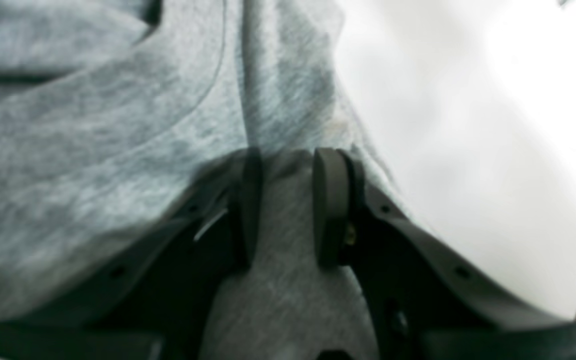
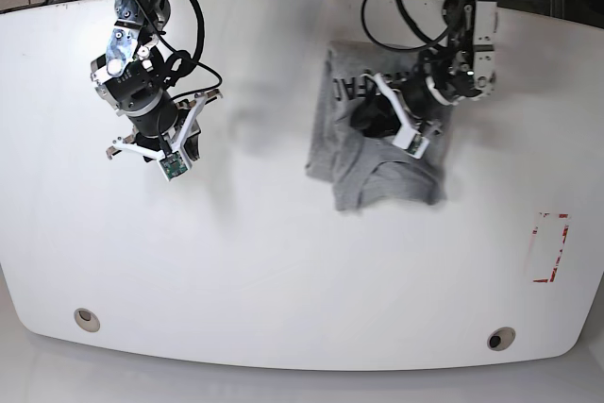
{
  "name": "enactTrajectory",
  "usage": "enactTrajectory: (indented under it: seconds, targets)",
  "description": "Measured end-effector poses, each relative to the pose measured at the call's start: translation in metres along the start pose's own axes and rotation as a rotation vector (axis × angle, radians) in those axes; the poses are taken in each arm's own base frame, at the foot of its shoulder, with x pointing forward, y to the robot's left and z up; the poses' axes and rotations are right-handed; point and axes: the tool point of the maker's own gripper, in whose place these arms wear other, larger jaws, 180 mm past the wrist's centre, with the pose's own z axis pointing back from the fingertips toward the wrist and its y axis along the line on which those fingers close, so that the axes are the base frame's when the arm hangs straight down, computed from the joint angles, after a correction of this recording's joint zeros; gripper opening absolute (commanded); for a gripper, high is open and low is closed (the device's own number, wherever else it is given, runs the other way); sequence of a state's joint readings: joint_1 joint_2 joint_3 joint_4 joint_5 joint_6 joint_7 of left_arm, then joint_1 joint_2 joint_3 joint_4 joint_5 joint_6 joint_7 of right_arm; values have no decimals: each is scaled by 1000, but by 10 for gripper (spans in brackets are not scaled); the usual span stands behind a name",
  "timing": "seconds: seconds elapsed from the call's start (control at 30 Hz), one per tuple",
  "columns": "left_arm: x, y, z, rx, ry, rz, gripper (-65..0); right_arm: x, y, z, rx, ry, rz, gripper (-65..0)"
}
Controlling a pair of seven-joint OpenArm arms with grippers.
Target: Layout the t-shirt on the table in an organized manner, then fold the t-shirt properly
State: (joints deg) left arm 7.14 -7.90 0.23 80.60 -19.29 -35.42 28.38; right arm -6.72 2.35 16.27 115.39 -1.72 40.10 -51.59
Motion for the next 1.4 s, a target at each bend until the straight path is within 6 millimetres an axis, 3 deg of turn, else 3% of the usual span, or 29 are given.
enactTrajectory:
  seconds: [0.23,0.5,0.7,1.1,1.4]
  targets:
    - [-17,74,72,187,147,-113,-479,0,2,0,6,-3,-5,-534]
    - [-38,142,146,363,329,-158,-479,5,16,2,81,-57,-57,-534]
    - [-57,178,199,495,464,-162,-479,2,19,3,88,-50,-61,-534]
    - [-72,216,241,566,487,-87,-479,3,19,3,91,-57,-64,-534]
    - [-64,226,246,596,494,-101,-479,-1,21,3,96,-46,-66,-534]
